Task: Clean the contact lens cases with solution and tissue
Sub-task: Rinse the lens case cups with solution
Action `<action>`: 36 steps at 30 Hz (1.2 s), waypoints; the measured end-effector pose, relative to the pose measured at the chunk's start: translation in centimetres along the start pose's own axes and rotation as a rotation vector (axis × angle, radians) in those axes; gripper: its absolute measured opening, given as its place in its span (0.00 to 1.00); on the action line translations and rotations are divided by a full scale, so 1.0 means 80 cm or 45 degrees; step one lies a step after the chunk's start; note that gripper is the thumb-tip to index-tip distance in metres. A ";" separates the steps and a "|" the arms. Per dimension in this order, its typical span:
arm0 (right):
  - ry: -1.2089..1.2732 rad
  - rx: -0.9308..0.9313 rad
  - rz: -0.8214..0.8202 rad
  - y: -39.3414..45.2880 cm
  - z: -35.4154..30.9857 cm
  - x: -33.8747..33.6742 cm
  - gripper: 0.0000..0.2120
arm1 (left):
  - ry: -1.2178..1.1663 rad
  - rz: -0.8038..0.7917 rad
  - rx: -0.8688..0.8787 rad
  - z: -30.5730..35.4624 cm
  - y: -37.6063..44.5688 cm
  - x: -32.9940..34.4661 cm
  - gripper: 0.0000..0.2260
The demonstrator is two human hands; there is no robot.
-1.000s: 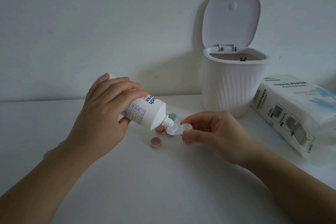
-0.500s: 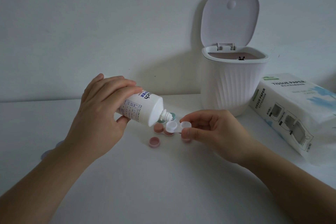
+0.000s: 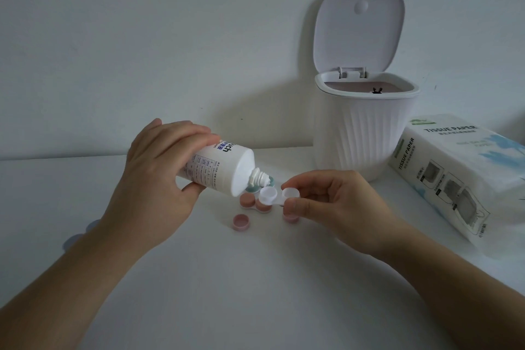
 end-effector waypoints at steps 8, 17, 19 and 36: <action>0.002 -0.008 0.002 0.000 -0.001 -0.001 0.07 | -0.087 0.004 -0.043 -0.002 -0.002 0.000 0.30; -0.014 -0.029 0.005 0.001 -0.001 -0.002 0.06 | -0.194 0.015 -0.223 -0.009 -0.005 -0.005 0.31; -0.019 -0.033 0.008 0.002 0.000 -0.003 0.06 | -0.250 0.005 -0.325 -0.014 -0.007 -0.005 0.32; 0.016 -0.066 -0.050 0.005 0.008 -0.005 0.14 | -0.784 -0.051 -0.902 -0.046 -0.024 0.025 0.29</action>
Point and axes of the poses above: each hand's wrist, its own y-axis towards the middle knuckle, its own x-axis out of the palm, z = x × y, the point moved 5 cm from there along y, towards the middle knuckle, and after that the axes turned 6 degrees about -x, right-handed, at the moved point
